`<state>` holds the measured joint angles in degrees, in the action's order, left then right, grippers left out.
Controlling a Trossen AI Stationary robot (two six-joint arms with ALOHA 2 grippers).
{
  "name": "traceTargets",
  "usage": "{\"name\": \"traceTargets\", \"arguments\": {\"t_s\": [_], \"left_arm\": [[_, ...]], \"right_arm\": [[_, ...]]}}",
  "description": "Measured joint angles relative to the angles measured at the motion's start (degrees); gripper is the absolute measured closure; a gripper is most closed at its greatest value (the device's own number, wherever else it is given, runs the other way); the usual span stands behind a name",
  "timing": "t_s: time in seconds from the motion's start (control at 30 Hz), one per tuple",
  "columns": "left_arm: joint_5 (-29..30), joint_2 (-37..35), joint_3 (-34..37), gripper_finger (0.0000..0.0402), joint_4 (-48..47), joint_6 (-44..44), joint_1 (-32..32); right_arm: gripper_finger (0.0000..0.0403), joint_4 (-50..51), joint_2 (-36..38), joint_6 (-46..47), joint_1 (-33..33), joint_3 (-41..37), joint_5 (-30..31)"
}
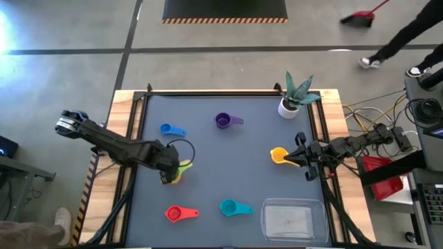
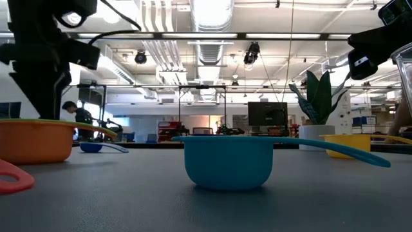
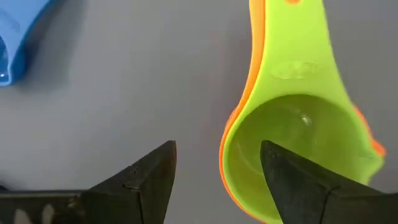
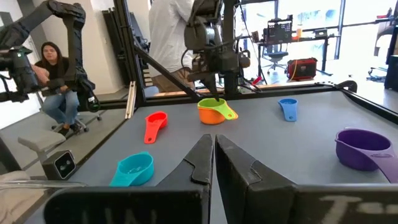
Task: Nest measuring cups in basket
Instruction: Move the stacked measuring cups to the center of the table
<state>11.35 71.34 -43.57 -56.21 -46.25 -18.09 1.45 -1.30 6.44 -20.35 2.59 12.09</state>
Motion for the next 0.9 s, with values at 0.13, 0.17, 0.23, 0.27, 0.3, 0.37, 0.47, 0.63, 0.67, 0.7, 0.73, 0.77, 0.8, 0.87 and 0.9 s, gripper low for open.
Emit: {"name": "traceTargets", "arguments": {"t_s": [0.13, 0.17, 0.23, 0.27, 0.3, 0.37, 0.47, 0.63, 0.67, 0.7, 0.73, 0.77, 0.8, 0.87, 0.9], "left_arm": [[0.0, 2.9, 0.1, 0.0186, 1.2, 2.7, 0.4], [0.0, 3.4, 0.1, 0.0186, 1.6, 3.2, 0.7], [0.0, 4.7, 0.1, 0.0189, 2.7, 4.7, 1.4], [-0.1, 5.2, 0.1, 0.0193, 3.3, 5.6, 1.7], [-0.5, 5.7, 0.1, 0.0198, 4.2, 6.6, 2.1], [-2.2, 6.6, 0.1, 0.0216, 6.3, 8.6, 2.8], [-3.8, 8.1, 0.1, 0.0267, 8.1, 11.7, 3.3], [-5.4, 10.2, 0.1, 0.0383, 8.6, 18.2, 4.3], [-5.6, 10.3, 0.0, 0.0389, 9.3, 19.7, 4.7], [-5.8, 10.4, -0.1, 0.0388, 9.8, 21.1, 4.9], [-5.8, 10.6, -0.3, 0.0387, 9.8, 22.8, 5.2], [-5.7, 10.7, -0.8, 0.039, 9.9, 24.6, 5.5], [-5.7, 10.8, -1.5, 0.0394, 10.1, 26.4, 6.0], [-4.3, 10.9, -3.5, 0.0397, 10.9, 29.8, 7.2], [-3.9, 11.0, -4.7, 0.0397, 11.2, 31.9, 7.9]], "right_arm": [[0.0394, 0.0, 0.0, 0.0, 0.0, 0.0, 0.0], [0.0394, 0.0, 0.0, 0.0, 0.0, 0.0, 0.0], [0.0394, 0.0, 0.0, 0.0, 0.0, 0.0, 0.0], [0.0394, 0.0, 0.0, 0.0, 0.0, 0.0, 0.0], [0.0394, 0.0, 0.0, 0.0, 0.0, 0.0, 0.0], [0.0394, 0.0, 0.0, 0.0, 0.0, 0.0, 0.0], [0.0394, 0.0, 0.0, 0.0, 0.0, 0.0, 0.0], [0.0394, 0.0, 0.0, 0.0, 0.0, 0.0, 0.0], [0.0394, 0.0, 0.0, 0.0, 0.0, 0.0, 0.0], [0.0394, 0.0, 0.0, 0.0, 0.0, 0.0, 0.0], [0.0394, 0.0, 0.0, 0.0, 0.0, 0.0, 0.0], [0.0394, 0.0, 0.0, 0.0, 0.0, 0.0, 0.0], [0.0394, 0.0, 0.0, 0.0, 0.0, 0.0, 0.0], [0.0394, 0.0, 0.0, 0.0, 0.0, 0.0, 0.0], [0.0394, 0.0, 0.0, 0.0, 0.0, 0.0, 0.0]]}}
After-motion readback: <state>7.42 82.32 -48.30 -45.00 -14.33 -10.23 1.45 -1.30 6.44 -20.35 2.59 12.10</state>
